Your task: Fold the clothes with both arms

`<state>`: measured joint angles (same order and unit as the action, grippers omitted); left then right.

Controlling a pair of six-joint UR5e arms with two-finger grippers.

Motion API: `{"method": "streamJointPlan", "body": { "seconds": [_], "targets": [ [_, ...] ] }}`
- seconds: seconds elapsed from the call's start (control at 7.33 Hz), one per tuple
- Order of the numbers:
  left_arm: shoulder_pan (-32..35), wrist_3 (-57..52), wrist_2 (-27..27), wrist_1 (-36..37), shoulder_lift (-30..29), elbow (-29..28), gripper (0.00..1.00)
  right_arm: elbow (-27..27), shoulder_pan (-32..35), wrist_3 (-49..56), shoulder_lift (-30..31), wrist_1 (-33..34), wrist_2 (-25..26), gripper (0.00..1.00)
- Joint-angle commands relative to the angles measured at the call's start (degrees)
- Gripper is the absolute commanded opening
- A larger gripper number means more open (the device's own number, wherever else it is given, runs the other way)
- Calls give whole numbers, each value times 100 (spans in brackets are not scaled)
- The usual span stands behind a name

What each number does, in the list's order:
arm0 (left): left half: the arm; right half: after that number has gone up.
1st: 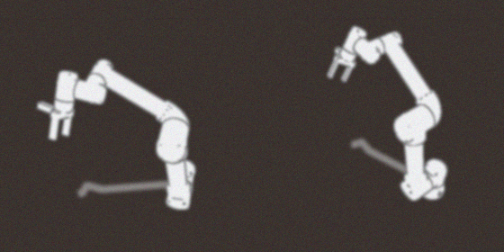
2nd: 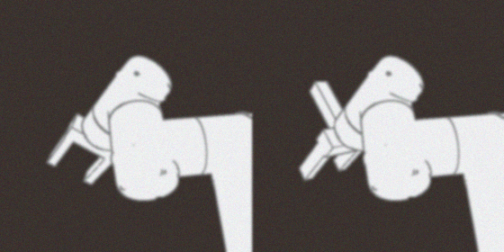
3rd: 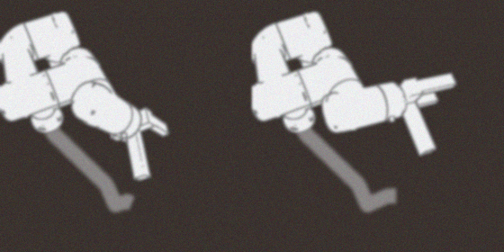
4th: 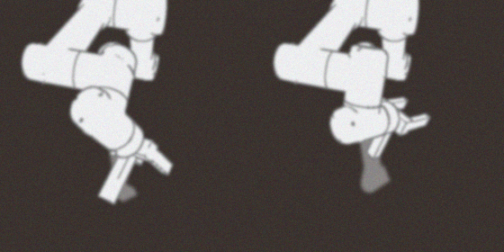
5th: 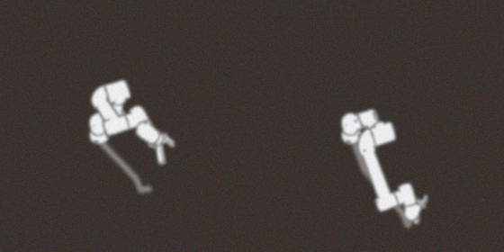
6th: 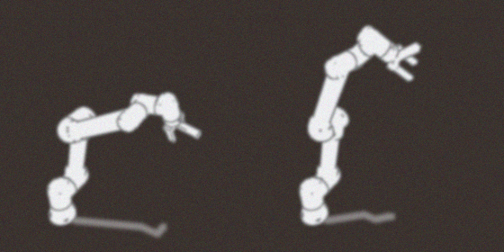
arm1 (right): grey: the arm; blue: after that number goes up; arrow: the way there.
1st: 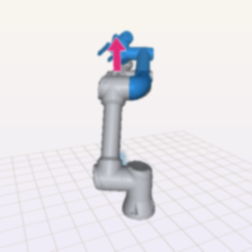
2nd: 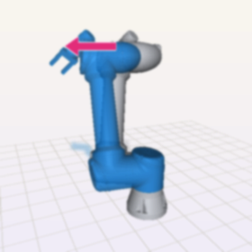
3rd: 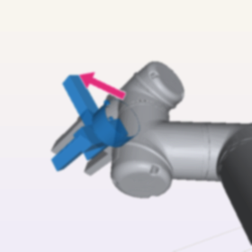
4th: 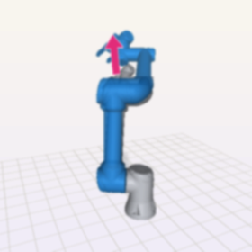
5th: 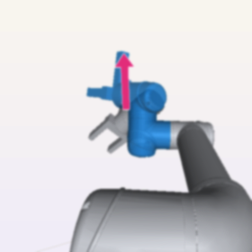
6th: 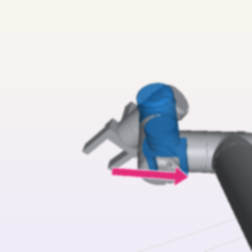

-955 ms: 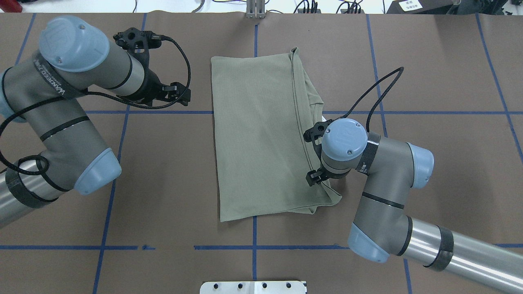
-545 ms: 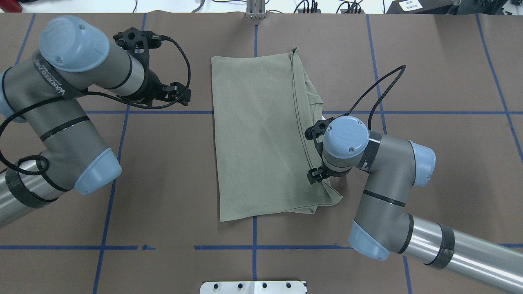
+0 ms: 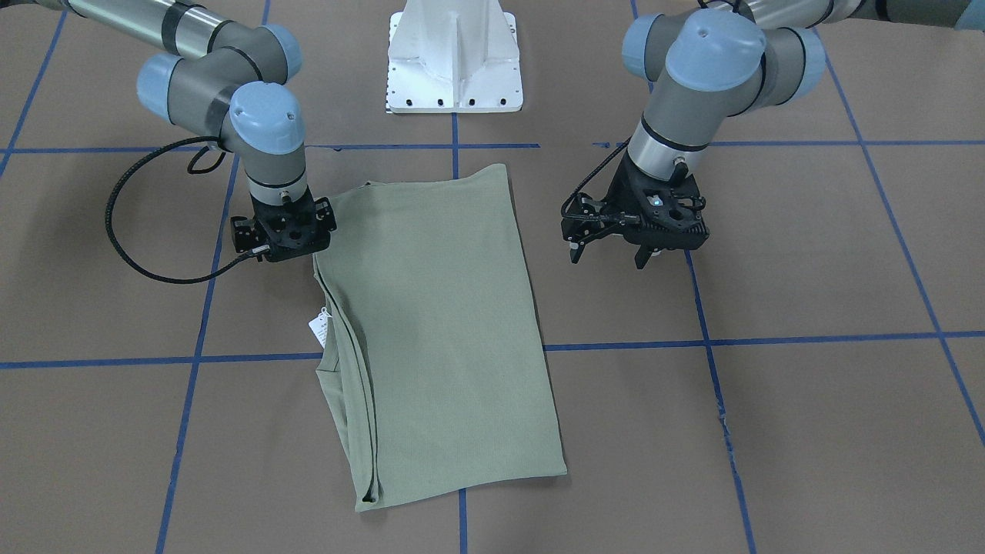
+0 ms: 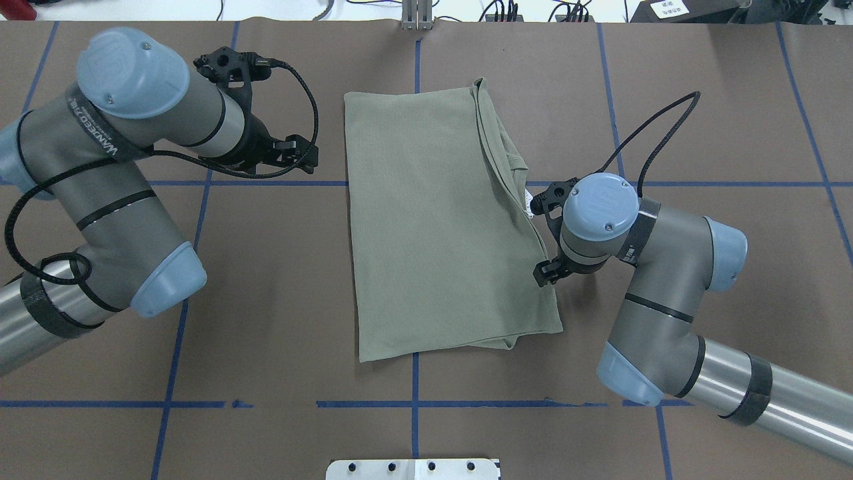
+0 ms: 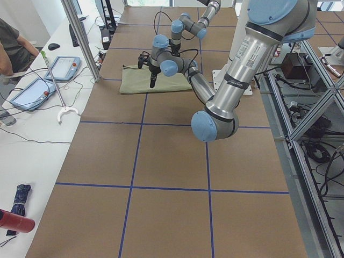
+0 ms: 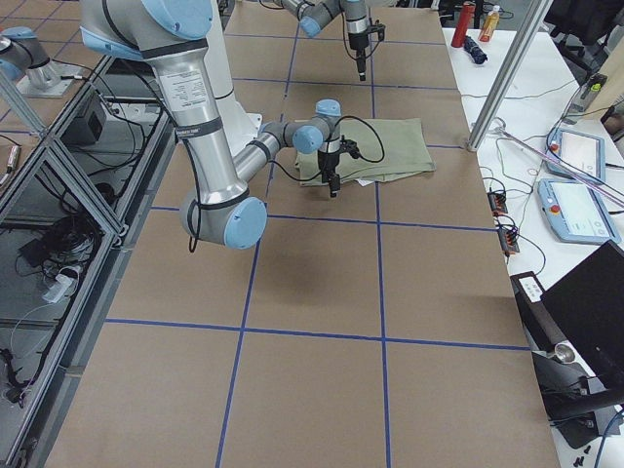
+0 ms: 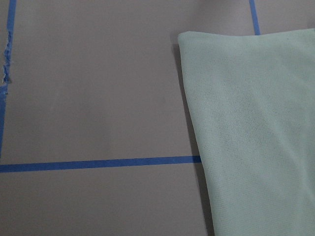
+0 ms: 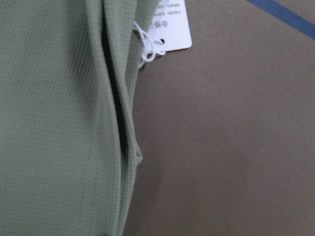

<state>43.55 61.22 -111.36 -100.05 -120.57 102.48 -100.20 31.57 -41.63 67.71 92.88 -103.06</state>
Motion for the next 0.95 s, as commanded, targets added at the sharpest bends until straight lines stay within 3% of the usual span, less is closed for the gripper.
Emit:
{"method": "streamJointPlan", "body": {
  "seconds": [0.0,0.41,0.55,0.82],
  "targets": [
    [-4,-5,0,3,-2,-9,100,-34,147,41,14,2,-20,100],
    [5,4,18,3,25,87,100,-61,464,41,-459,-42,-311,100],
    [5,-5,44,-5,34,131,100,218,543,41,-800,-51,-320,100],
    [48,-22,61,-6,34,289,100,1349,578,49,-1591,-86,-320,100]
  ]
}}
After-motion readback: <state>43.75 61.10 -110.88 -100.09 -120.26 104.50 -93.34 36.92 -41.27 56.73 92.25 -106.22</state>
